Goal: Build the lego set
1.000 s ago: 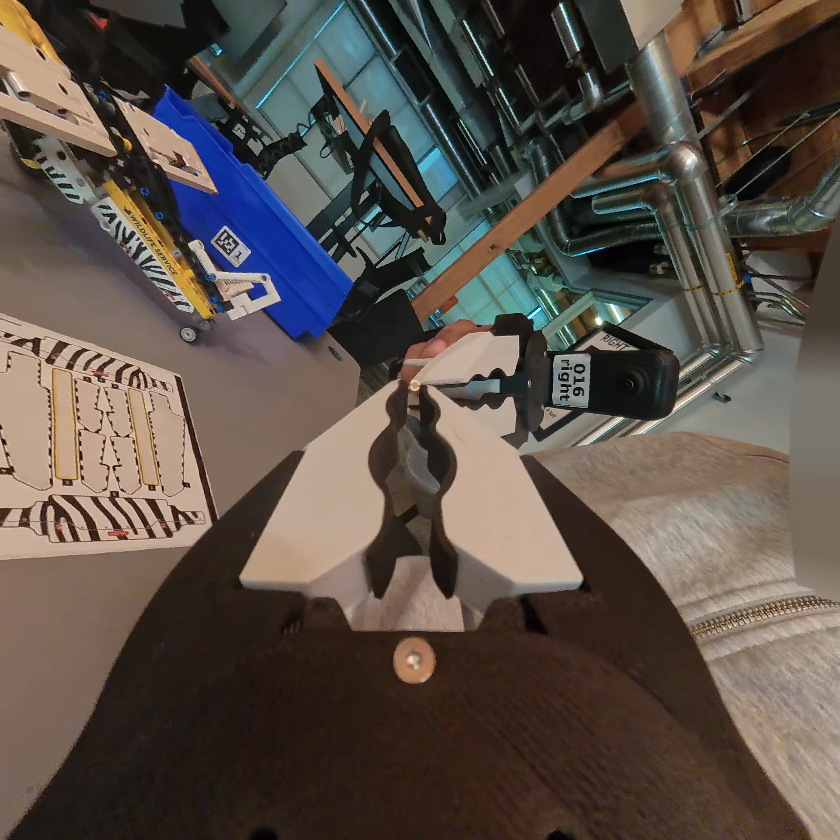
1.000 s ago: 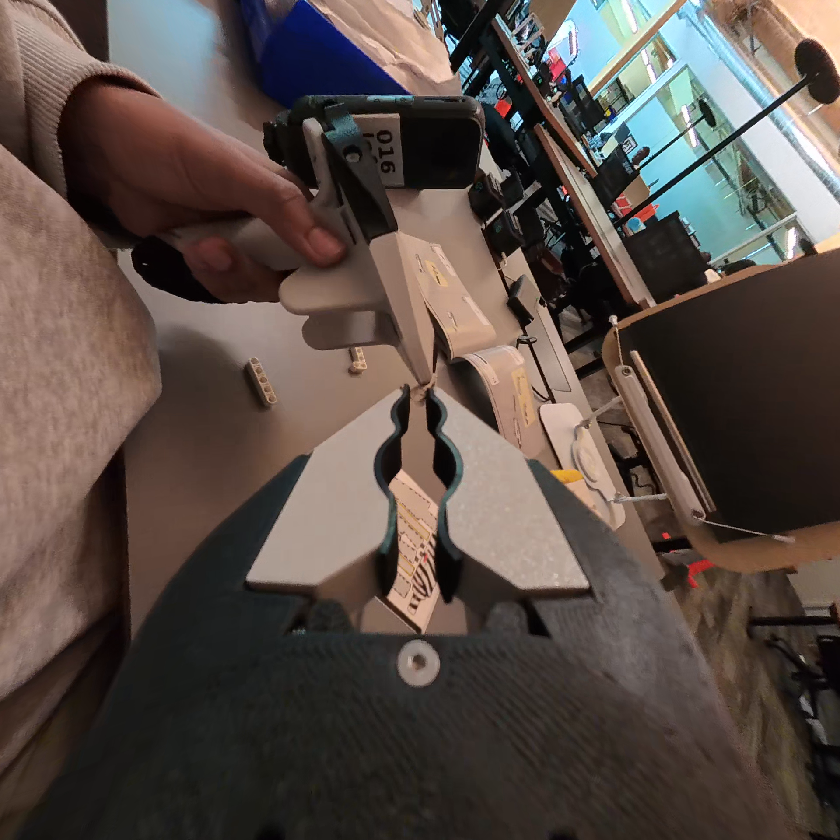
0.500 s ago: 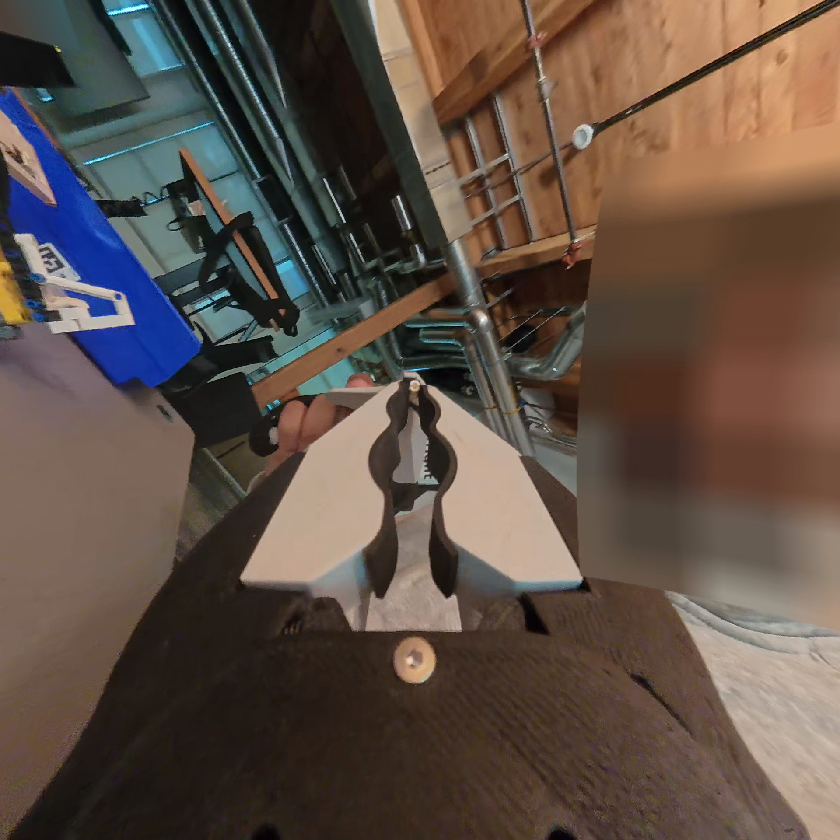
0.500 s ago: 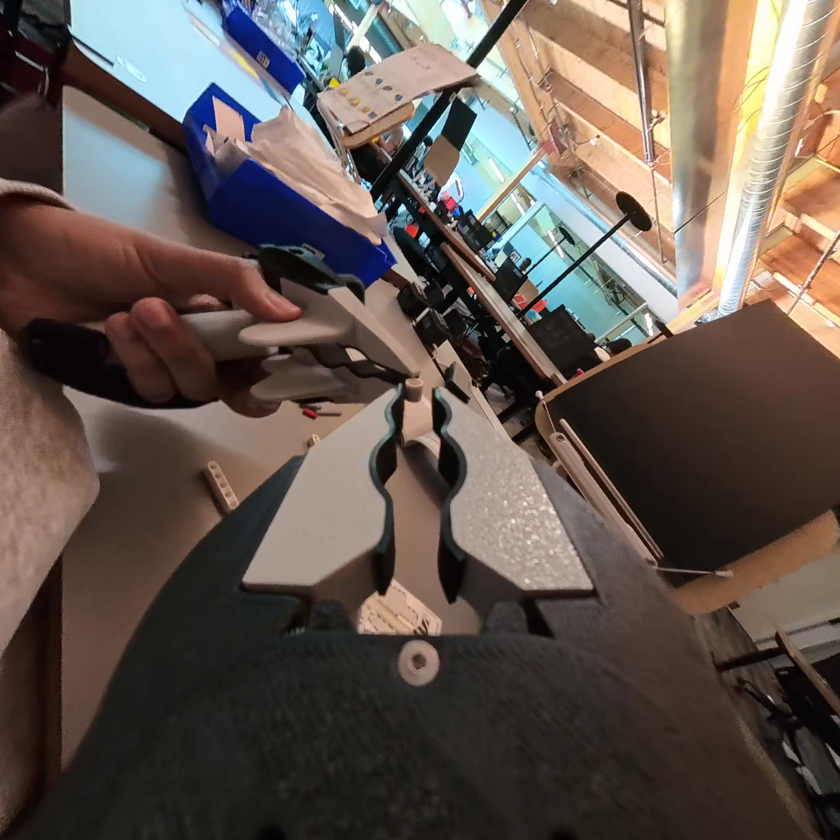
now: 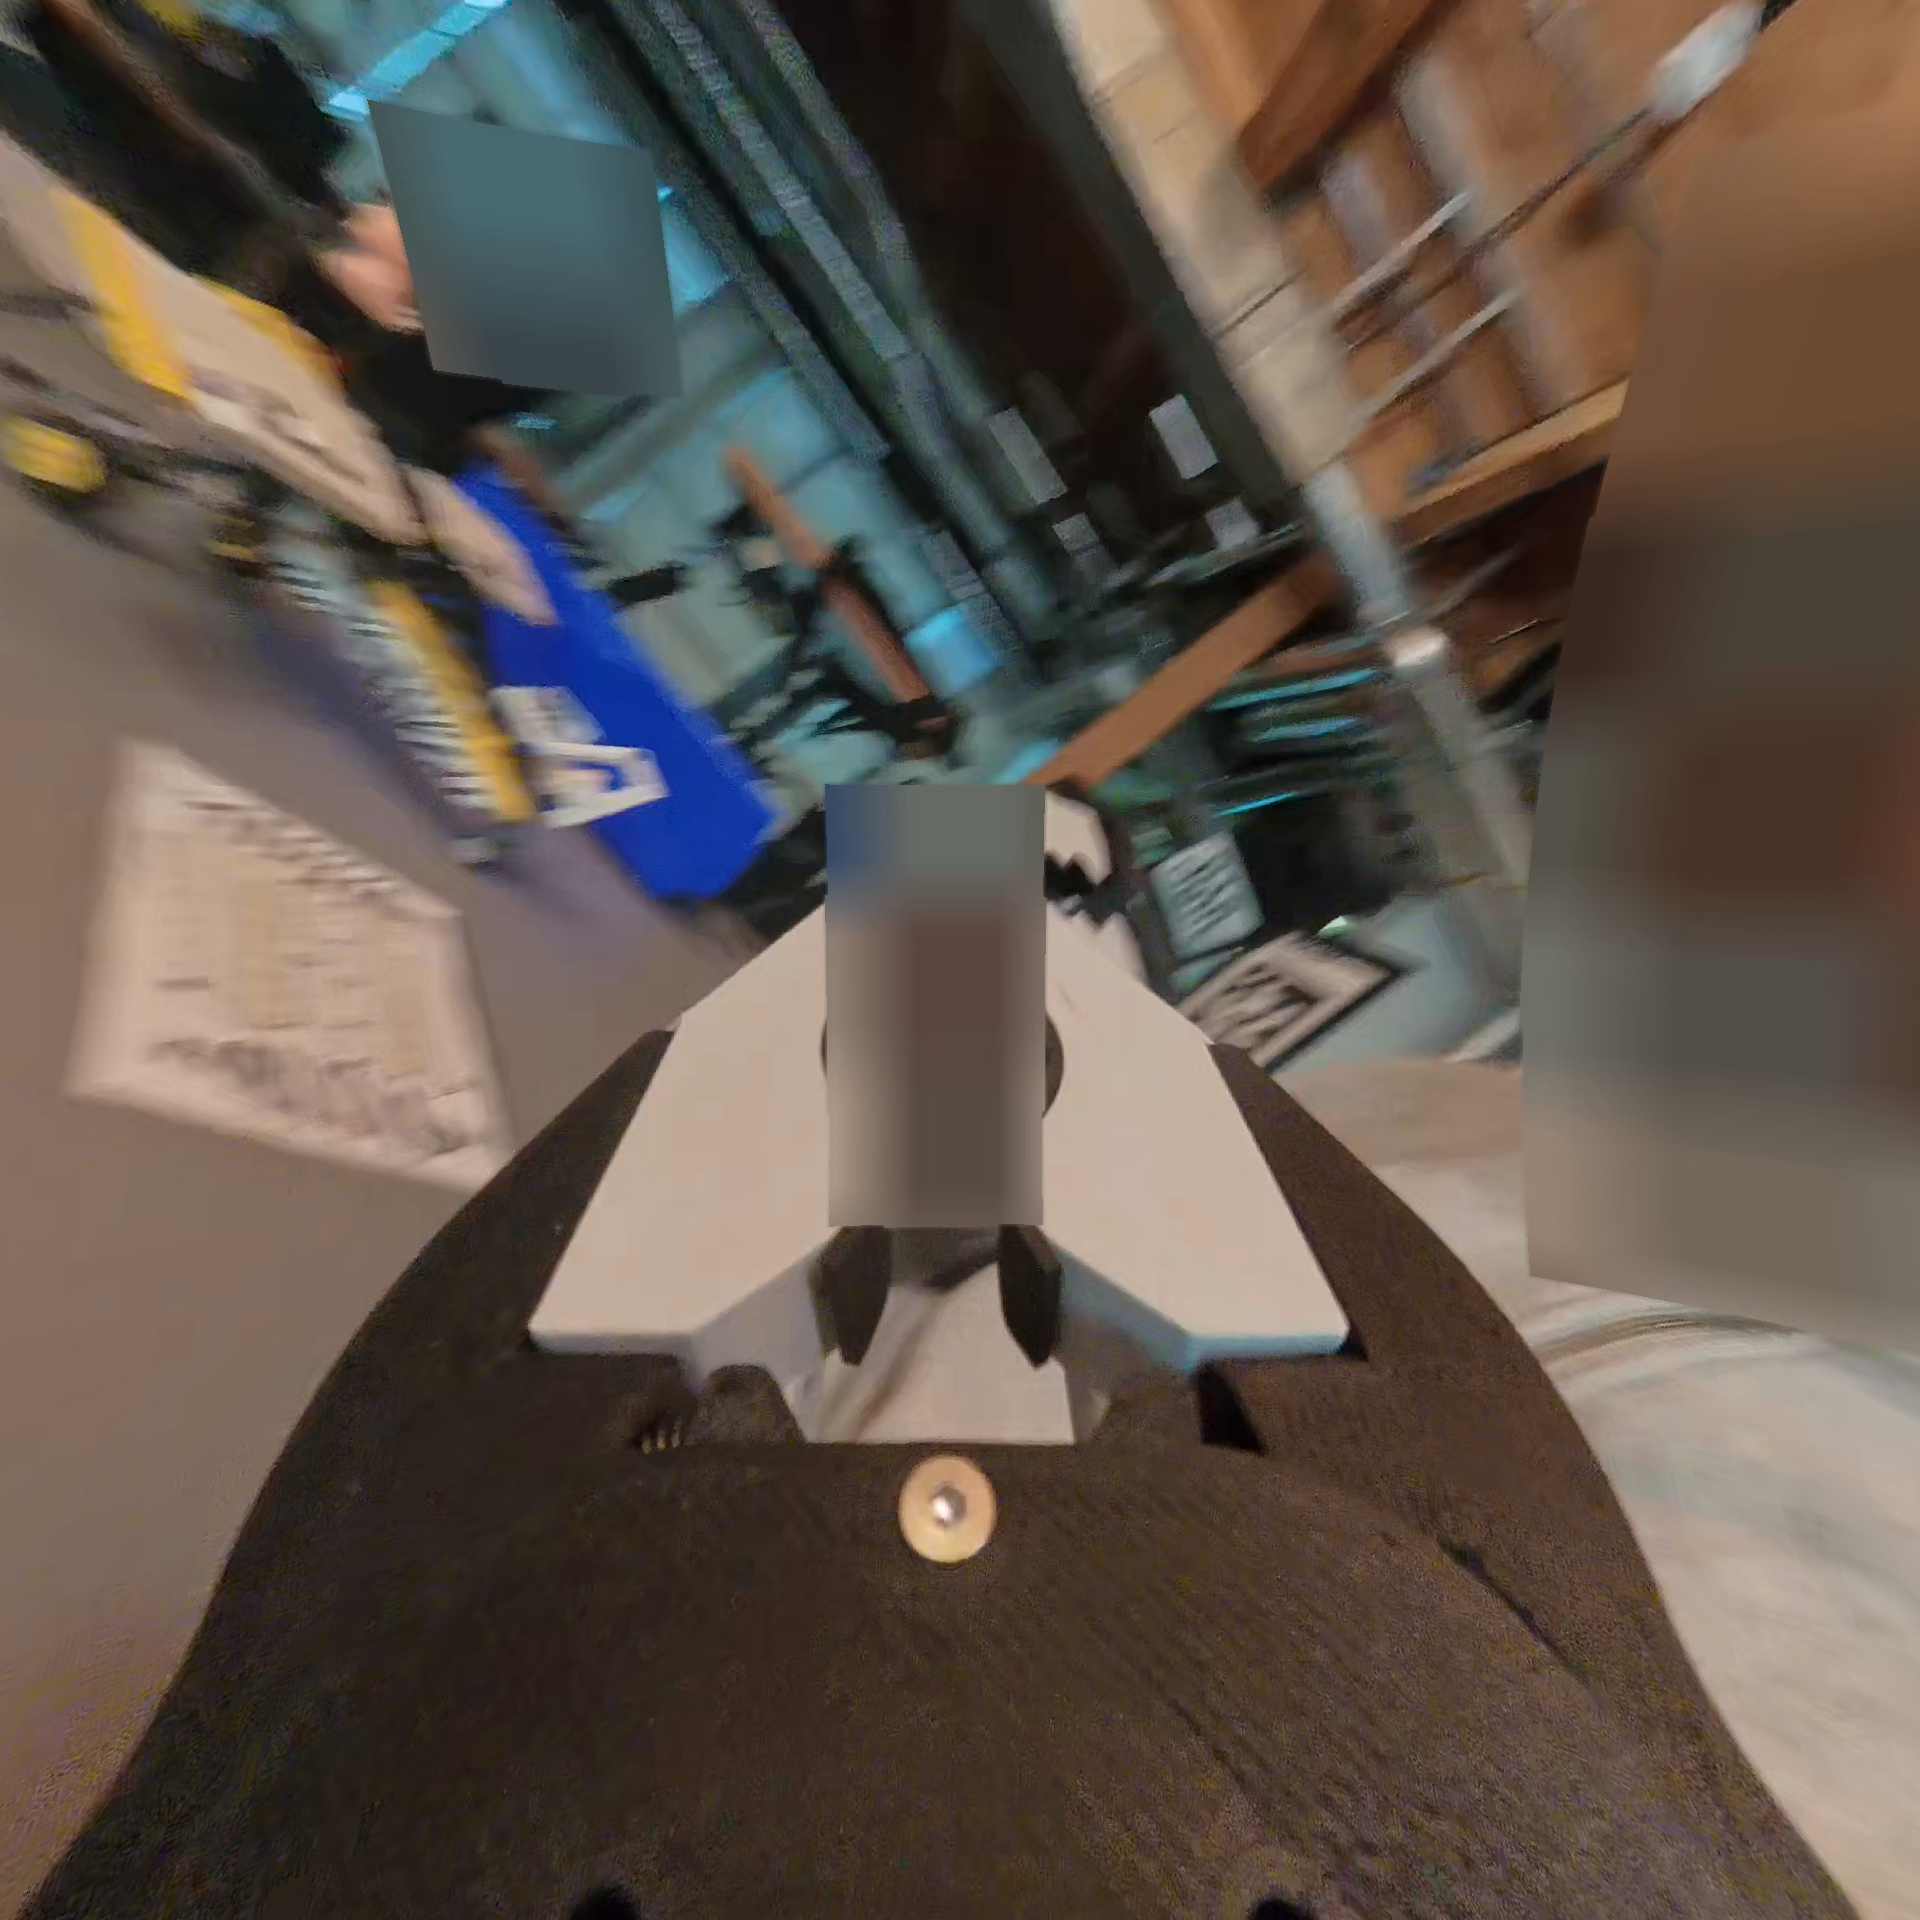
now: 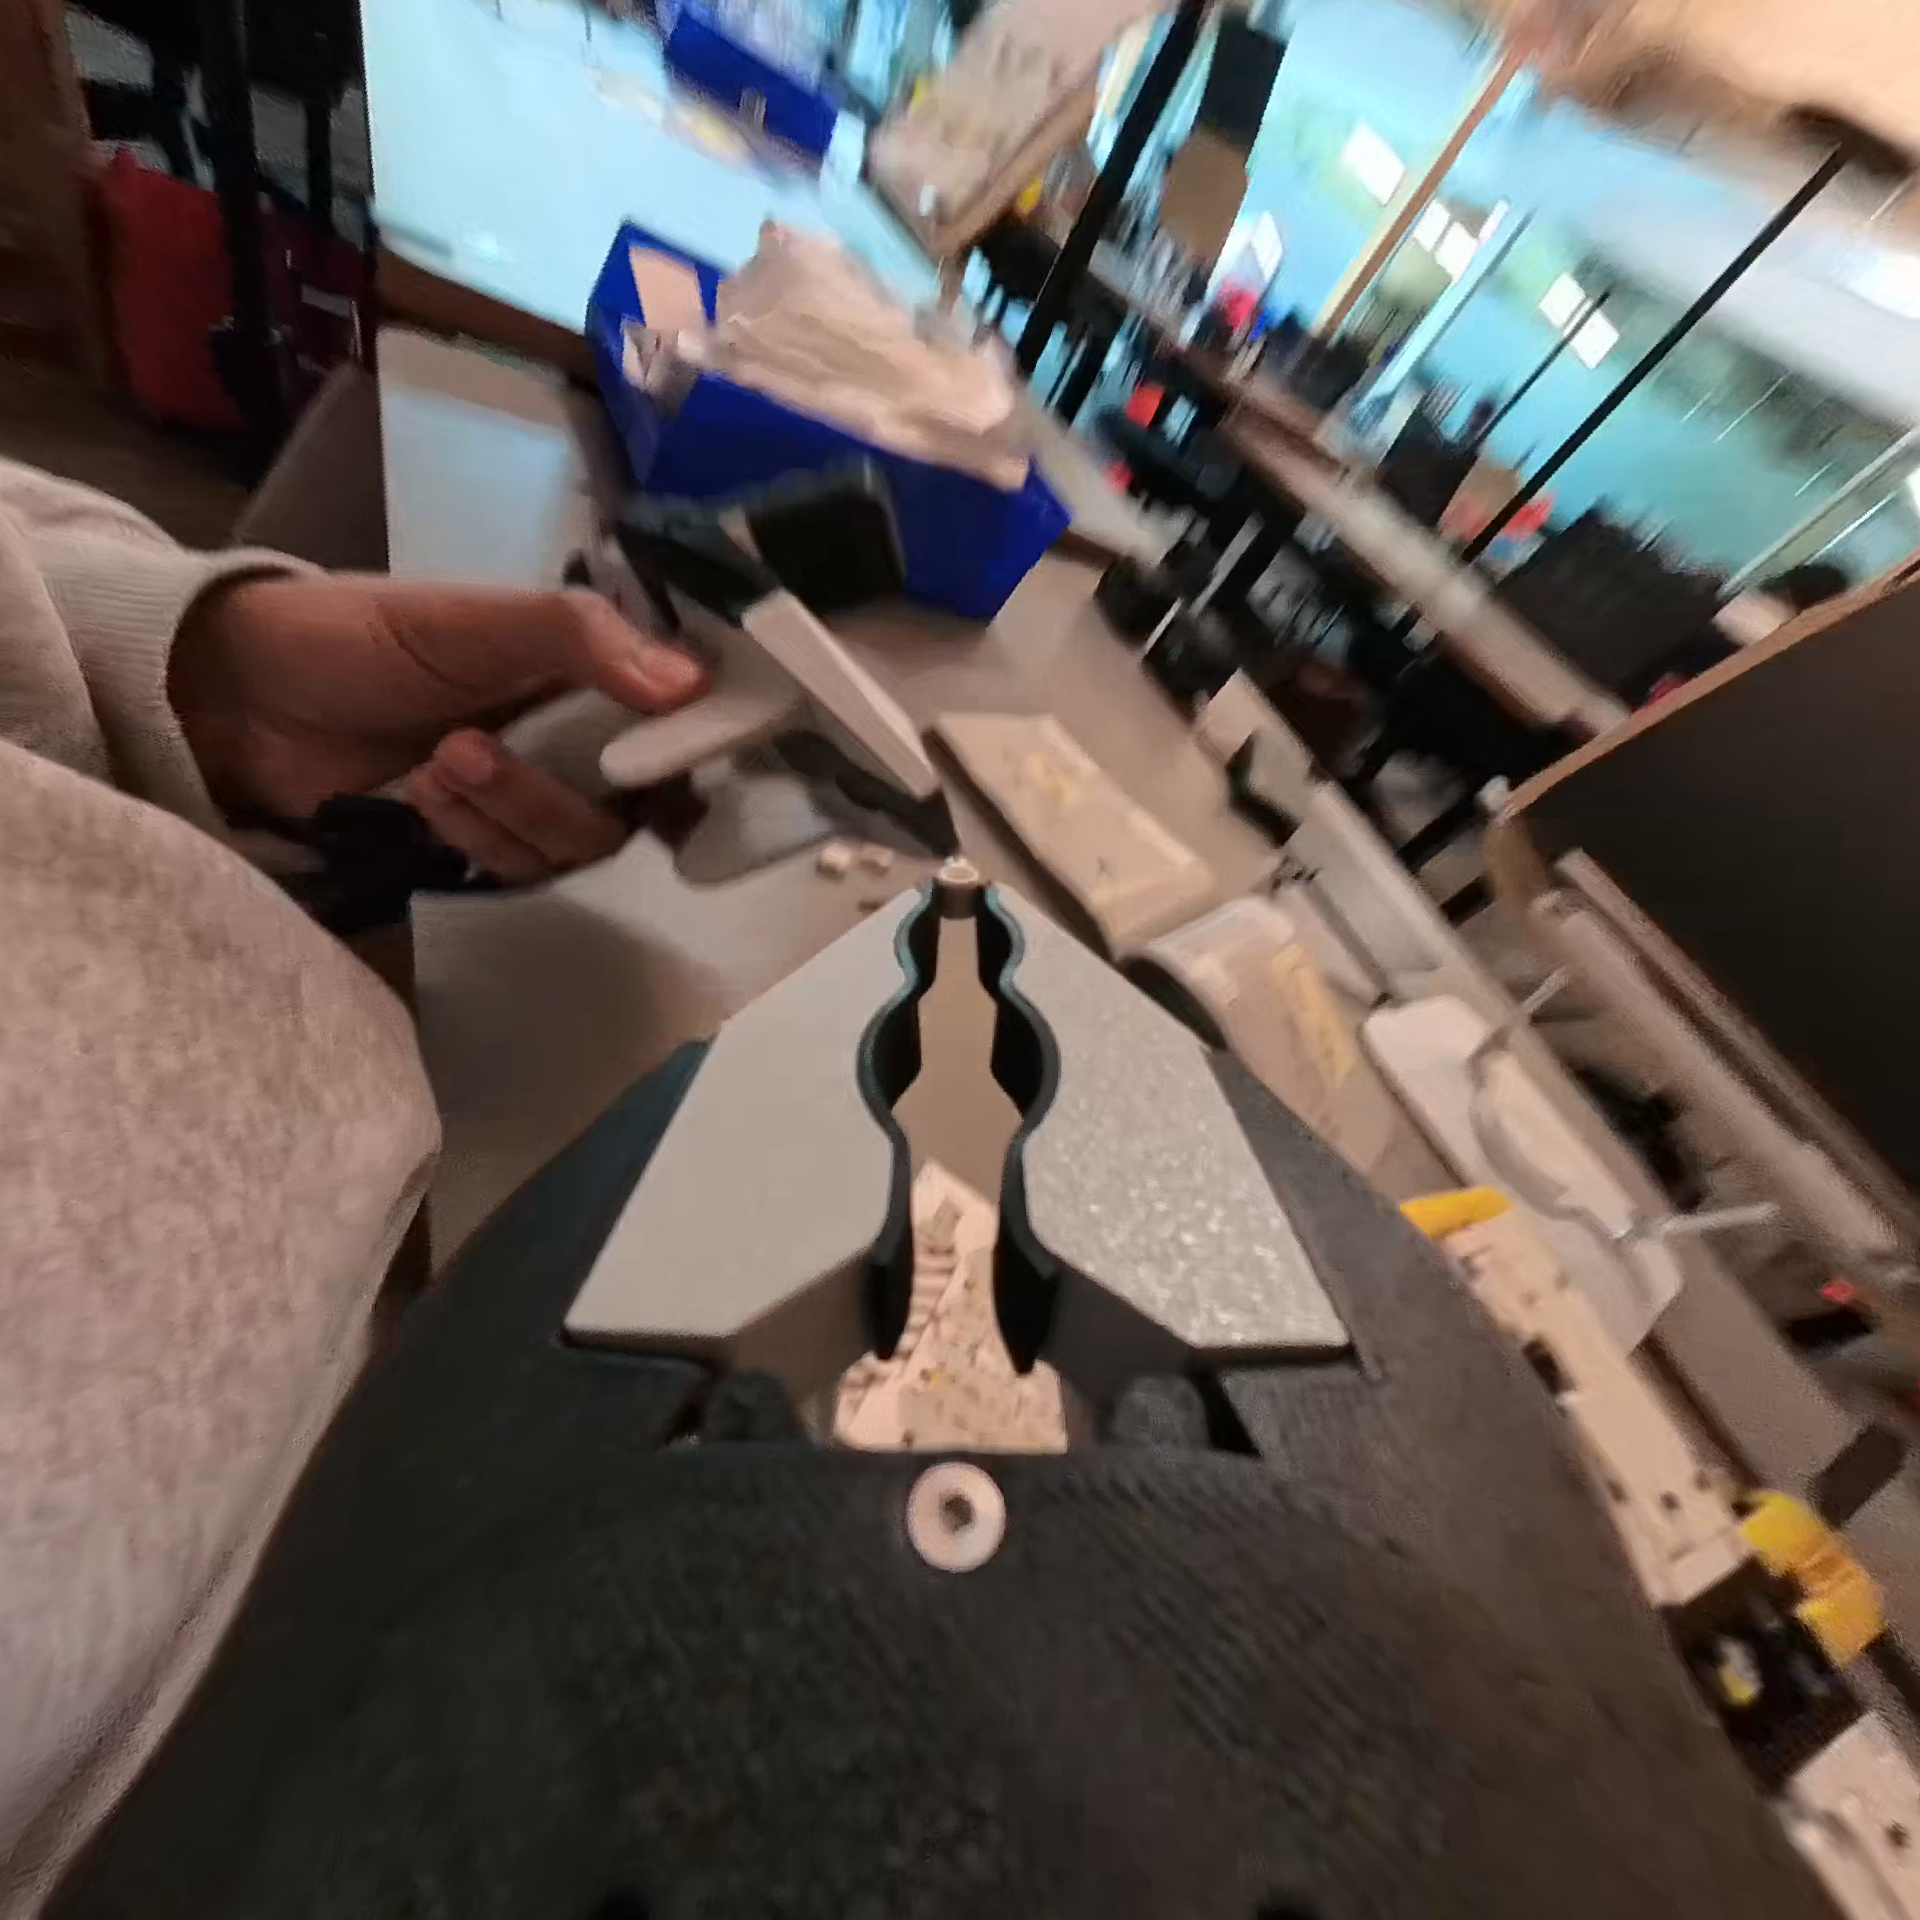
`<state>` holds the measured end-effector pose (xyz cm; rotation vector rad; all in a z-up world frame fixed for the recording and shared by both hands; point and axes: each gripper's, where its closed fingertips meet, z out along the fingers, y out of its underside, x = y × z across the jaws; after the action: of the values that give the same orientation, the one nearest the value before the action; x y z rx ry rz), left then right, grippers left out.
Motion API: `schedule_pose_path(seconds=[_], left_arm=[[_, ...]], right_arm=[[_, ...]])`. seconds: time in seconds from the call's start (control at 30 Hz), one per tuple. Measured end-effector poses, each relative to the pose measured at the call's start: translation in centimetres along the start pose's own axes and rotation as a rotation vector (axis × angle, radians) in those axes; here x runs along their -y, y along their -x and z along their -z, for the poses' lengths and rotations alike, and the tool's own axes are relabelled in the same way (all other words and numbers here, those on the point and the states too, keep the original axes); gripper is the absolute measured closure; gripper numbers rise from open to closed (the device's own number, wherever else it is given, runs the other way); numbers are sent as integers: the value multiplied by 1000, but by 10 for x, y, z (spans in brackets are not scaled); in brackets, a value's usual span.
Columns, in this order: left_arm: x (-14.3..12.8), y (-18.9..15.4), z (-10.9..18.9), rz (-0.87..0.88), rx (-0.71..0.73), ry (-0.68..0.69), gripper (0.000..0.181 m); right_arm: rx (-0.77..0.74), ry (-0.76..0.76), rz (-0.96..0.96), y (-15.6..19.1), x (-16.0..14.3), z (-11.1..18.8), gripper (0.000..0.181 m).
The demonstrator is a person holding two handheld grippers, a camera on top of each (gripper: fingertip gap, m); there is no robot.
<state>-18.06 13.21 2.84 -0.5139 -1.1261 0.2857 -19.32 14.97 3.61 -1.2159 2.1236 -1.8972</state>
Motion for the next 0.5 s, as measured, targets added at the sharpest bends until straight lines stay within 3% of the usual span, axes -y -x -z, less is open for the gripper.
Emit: schedule_pose_path(seconds=[0.13,0.2,0.27,0.37,0.5], left_arm=[[-22,51,40,-354,474,276,164],[-44,67,50,-483,603,445,159],[-62,81,54,-562,697,564,145],[-74,93,57,-681,756,637,144],[-80,103,62,-658,759,671,149]], right_arm=[[235,394,-164,15,-64,-21,175],[351,537,-207,28,-88,-28,176],[457,623,-209,40,-100,-36,176],[560,728,-140,53,-110,-46,176],[651,846,-18,66,-120,-51,176]])
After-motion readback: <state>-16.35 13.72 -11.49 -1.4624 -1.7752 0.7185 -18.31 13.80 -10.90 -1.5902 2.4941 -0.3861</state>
